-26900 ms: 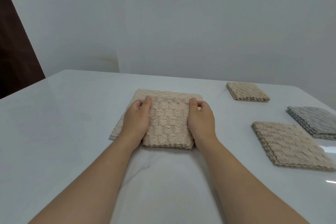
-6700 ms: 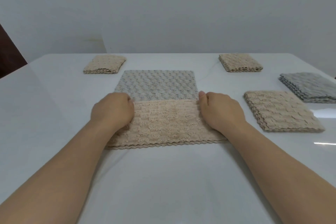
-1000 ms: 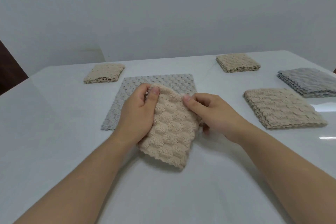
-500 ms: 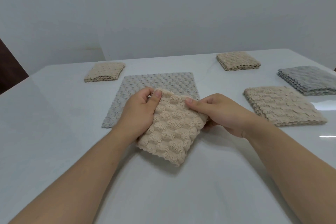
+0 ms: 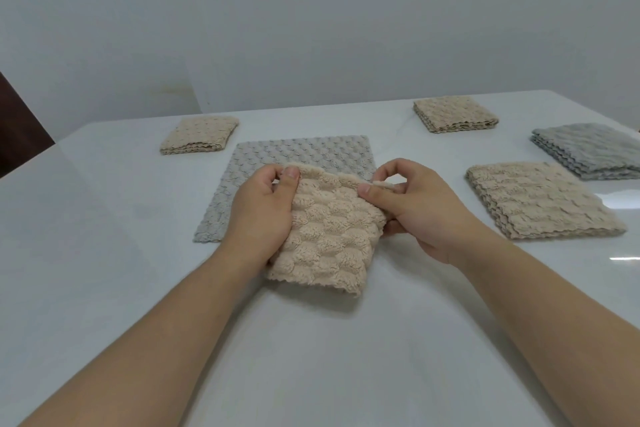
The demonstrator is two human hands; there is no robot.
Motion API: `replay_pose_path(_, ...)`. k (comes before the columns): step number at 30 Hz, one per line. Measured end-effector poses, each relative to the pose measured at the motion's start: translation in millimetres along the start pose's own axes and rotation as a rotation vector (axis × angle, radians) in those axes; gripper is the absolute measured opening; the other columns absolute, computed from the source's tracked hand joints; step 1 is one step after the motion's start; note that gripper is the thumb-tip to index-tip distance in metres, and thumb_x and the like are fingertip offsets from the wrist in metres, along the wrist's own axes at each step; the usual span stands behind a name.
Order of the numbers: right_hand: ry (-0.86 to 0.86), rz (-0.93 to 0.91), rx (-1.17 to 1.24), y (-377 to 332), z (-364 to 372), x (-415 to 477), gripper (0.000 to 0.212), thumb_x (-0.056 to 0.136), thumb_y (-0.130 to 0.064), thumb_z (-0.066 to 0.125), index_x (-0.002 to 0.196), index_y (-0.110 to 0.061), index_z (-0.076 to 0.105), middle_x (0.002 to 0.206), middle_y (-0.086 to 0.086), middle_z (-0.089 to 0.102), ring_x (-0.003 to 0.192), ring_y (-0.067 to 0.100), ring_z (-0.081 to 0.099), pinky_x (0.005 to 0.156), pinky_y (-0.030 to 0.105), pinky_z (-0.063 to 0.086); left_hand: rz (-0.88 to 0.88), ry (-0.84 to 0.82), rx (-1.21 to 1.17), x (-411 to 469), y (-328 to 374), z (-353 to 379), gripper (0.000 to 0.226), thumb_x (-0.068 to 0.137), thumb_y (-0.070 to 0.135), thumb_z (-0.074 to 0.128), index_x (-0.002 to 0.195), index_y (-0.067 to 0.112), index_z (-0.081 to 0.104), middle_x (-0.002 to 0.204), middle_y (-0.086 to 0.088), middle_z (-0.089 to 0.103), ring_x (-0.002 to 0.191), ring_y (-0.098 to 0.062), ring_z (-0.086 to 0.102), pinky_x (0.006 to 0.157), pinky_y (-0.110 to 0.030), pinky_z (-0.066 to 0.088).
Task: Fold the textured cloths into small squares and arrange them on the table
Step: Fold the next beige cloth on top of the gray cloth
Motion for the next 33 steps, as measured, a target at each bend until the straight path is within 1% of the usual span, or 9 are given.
replay_pose_path(4,0.036,0.0,0.011,5.8,-4.3,2.4,0.028,0.09,-0.011,0.076,0.105,-0.016,0.052,0.063,0.001,0.066,0.055,0.016,0.062,0.049,0.031,0.053,-0.049,-0.054,0.029,-1.7,-5.4,7.0,0.024,0.102,0.049,0.052,0.1,0.028,0.063,0.086,0.009,0.072,0.084,-0.009,0.069,0.076,-0.029,0.053)
replay_pose_path(8,0.081,0.025,0.034,9.3,-7.1,4.2,0.031,0.091,-0.015,0.075,0.11,-0.018,0.05,0.071,0.002,0.066,0.056,0.015,0.065,0.047,0.029,0.052,-0.085,-0.143,-0.038,-4.7,-4.5,11.5,0.04,0.094,0.059,0.057,0.128,0.038,0.049,0.102,0.003,0.074,0.089,-0.011,0.072,0.088,-0.038,0.056)
replay_pose_path(13,0.164,0.05,0.077,10.3,-16.1,6.1,0.034,0.09,-0.018,0.077,0.106,-0.022,0.047,0.093,0.016,0.07,0.066,0.022,0.07,0.051,0.032,0.054,0.069,-0.375,-0.016,-16.3,16.3,19.9,0.053,0.087,0.066,0.054,0.137,0.066,0.038,0.145,0.003,0.055,0.127,-0.017,0.058,0.107,-0.046,0.047)
replay_pose_path(16,0.2,0.077,0.098,11.7,-19.4,5.9,0.034,0.09,-0.019,0.077,0.105,-0.022,0.046,0.087,0.011,0.07,0.058,0.018,0.066,0.046,0.029,0.05,0.113,-0.478,-0.038,-23.1,24.2,24.8,0.04,0.091,0.051,0.059,0.131,0.051,0.061,0.128,0.019,0.064,0.095,0.0,0.066,0.081,-0.03,0.053)
replay_pose_path(18,0.215,0.102,0.134,12.7,-19.4,4.4,0.035,0.09,-0.021,0.078,0.106,-0.02,0.047,0.088,0.01,0.071,0.058,0.018,0.068,0.046,0.03,0.051,0.092,-0.5,-0.04,-21.9,20.0,26.5,0.03,0.093,0.041,0.067,0.123,0.043,0.07,0.129,0.02,0.066,0.11,0.004,0.065,0.095,-0.029,0.052)
replay_pose_path(21,0.186,0.139,0.222,13.7,-15.0,3.2,0.034,0.09,-0.027,0.077,0.106,-0.017,0.049,0.093,0.012,0.072,0.064,0.019,0.069,0.057,0.035,0.057,-0.036,-0.462,-0.141,-17.8,10.1,26.3,0.031,0.089,0.03,0.076,0.12,0.033,0.074,0.132,0.015,0.067,0.123,-0.006,0.062,0.106,-0.038,0.049)
replay_pose_path(25,-0.017,0.172,0.456,8.5,3.7,1.6,0.064,0.084,-0.041,0.078,0.131,-0.006,0.05,0.123,0.024,0.069,0.101,0.031,0.069,0.087,0.047,0.058,-0.314,-0.349,-0.489,-17.6,2.4,24.1,0.031,0.094,0.006,0.066,0.124,0.013,0.069,0.115,-0.011,0.076,0.101,-0.026,0.075,0.083,-0.037,0.063)
replay_pose_path(28,-0.098,0.086,0.565,1.4,8.9,0.3,0.072,0.075,-0.026,0.077,0.139,-0.018,0.045,0.121,0.01,0.072,0.106,0.03,0.072,0.085,0.042,0.061,-0.396,-0.209,-0.646,-13.0,-1.3,16.7,0.029,0.097,0.007,0.063,0.126,0.007,0.065,0.108,-0.015,0.077,0.098,-0.029,0.075,0.077,-0.036,0.064)
replay_pose_path(33,-0.132,-0.105,0.187,-4.5,21.0,-8.8,0.083,0.068,-0.016,0.077,0.139,-0.044,0.043,0.147,-0.01,0.042,0.125,0.012,0.06,0.094,0.031,0.052,-0.401,-0.126,-0.709,-11.6,-0.8,13.7,0.035,0.1,0.01,0.06,0.135,0.005,0.058,0.112,-0.017,0.075,0.102,-0.03,0.074,0.083,-0.04,0.062)
Point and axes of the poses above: each hand's wrist, its own x-axis towards the middle knuckle, its own z-axis out of the palm, y = z × x, the point moved 7 cm from there along x, towards the middle knuckle
